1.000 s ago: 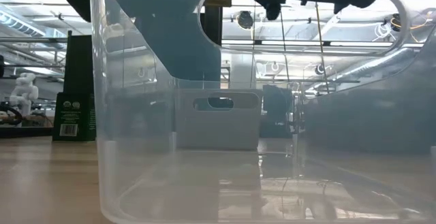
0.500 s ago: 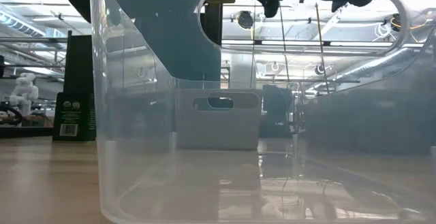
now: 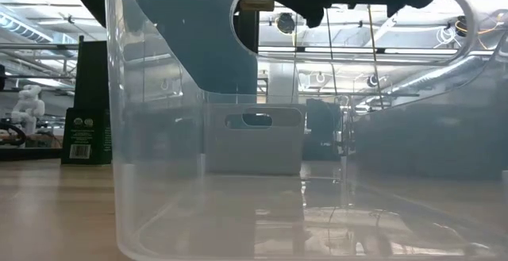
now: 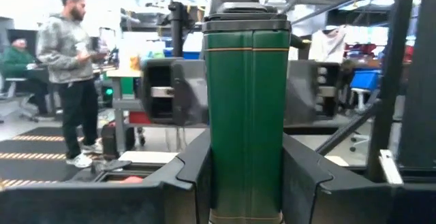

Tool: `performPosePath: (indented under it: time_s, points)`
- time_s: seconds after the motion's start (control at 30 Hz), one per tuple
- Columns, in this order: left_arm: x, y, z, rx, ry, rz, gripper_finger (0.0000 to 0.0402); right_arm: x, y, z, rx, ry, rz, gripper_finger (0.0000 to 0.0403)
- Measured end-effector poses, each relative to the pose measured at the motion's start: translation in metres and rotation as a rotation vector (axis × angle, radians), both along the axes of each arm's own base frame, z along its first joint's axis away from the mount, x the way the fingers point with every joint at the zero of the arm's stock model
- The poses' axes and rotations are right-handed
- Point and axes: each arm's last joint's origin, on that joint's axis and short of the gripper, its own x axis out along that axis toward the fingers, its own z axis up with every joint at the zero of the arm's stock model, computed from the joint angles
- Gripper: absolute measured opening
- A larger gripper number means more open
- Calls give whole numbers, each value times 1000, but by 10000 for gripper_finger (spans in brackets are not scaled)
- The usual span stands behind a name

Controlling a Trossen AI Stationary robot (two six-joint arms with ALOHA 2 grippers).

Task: Sort spices by type
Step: Put the black spice can into the gray bin

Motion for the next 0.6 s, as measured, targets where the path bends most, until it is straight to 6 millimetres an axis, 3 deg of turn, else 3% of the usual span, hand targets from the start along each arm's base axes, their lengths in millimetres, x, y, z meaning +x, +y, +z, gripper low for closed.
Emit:
performPosePath:
  time_s: [0.17, 0.6]
  points:
    - [0, 1, 0, -4, -1, 1, 120, 0, -1, 1, -23, -10, -38, 297]
    - [5, -3, -2, -5, -18, -13, 120, -1, -2, 8, -47, -88, -90, 260]
